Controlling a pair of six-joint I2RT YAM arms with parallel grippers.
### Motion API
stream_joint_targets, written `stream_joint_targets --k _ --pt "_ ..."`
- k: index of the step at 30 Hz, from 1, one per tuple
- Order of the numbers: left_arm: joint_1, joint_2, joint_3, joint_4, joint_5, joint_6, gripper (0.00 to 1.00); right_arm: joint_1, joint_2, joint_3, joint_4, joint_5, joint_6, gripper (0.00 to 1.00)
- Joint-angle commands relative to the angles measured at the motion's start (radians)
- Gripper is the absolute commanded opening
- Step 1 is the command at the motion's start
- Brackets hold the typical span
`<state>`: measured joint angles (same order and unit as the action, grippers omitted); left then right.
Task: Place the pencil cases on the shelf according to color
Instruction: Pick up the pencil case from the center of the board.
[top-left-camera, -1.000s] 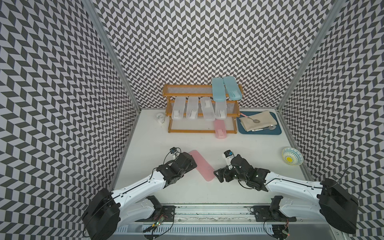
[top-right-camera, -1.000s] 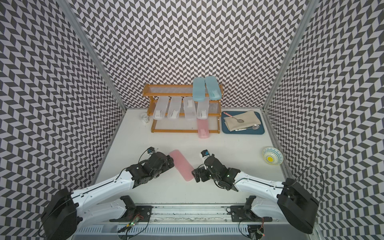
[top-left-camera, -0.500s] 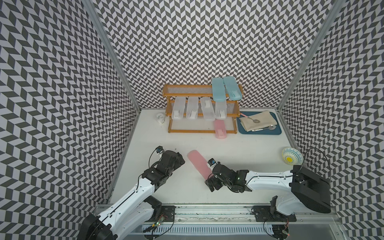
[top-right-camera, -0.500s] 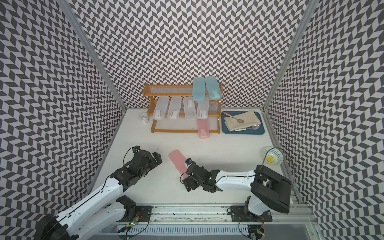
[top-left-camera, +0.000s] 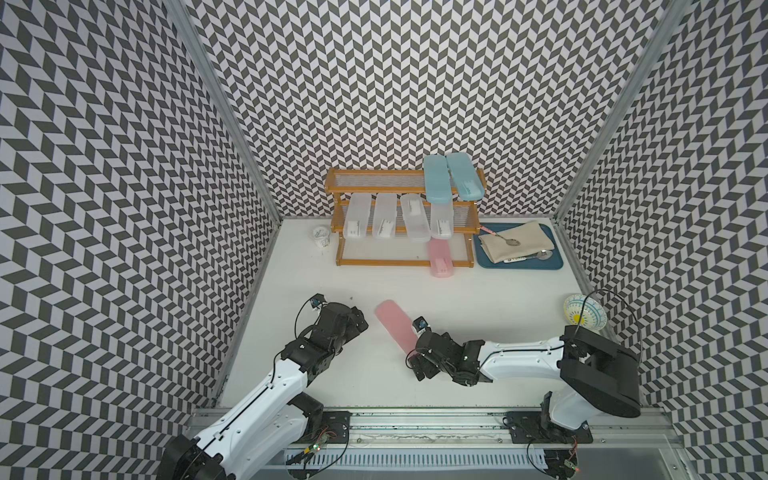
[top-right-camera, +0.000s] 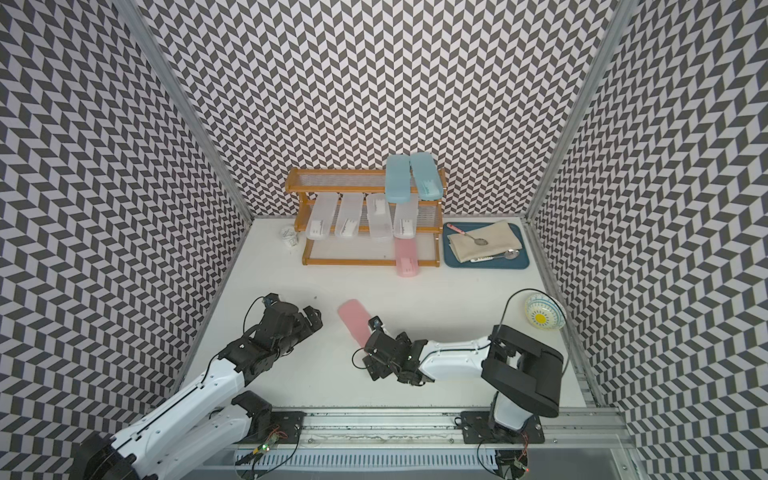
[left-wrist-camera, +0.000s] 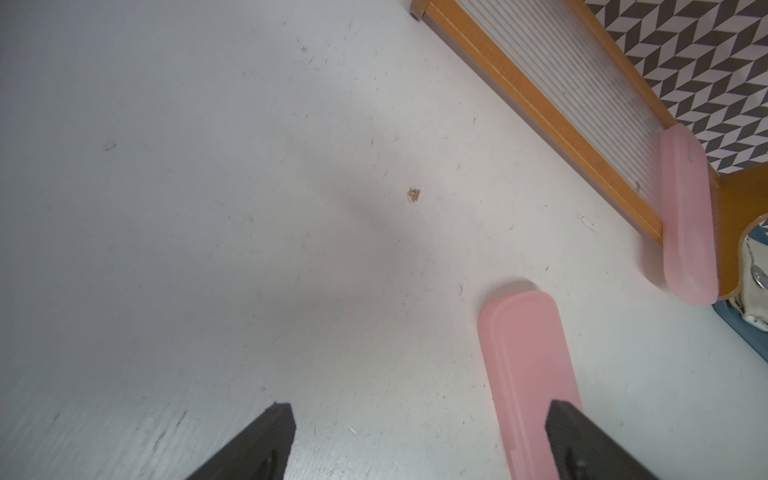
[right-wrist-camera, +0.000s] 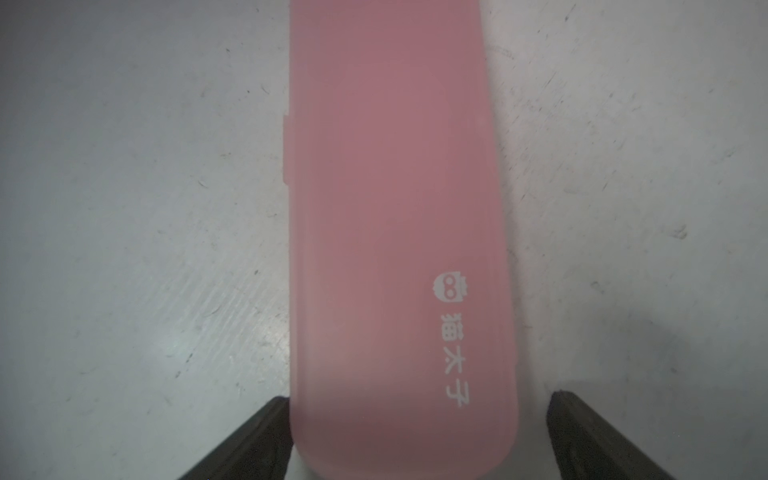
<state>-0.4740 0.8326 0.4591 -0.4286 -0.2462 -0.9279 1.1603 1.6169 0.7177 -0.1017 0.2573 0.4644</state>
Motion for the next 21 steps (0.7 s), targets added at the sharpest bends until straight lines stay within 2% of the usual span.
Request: stream_joint_targets --k 1,12,21 --pt "0.013 -0.014 0.006 -0.009 0.001 0.028 1.0 0.019 0.035 0.005 -0.003 0.01 0.06 0.95" --pt "0.029 -0.043 0.048 -0.051 -0.009 0.044 1.0 0.032 0.008 -0.042 0.03 0.054 0.107 0.67" --pt "0.031 -0.05 0.153 -0.112 -0.032 0.078 1.0 0.035 -0.16 -0.079 0.026 0.138 0.167 0.54"
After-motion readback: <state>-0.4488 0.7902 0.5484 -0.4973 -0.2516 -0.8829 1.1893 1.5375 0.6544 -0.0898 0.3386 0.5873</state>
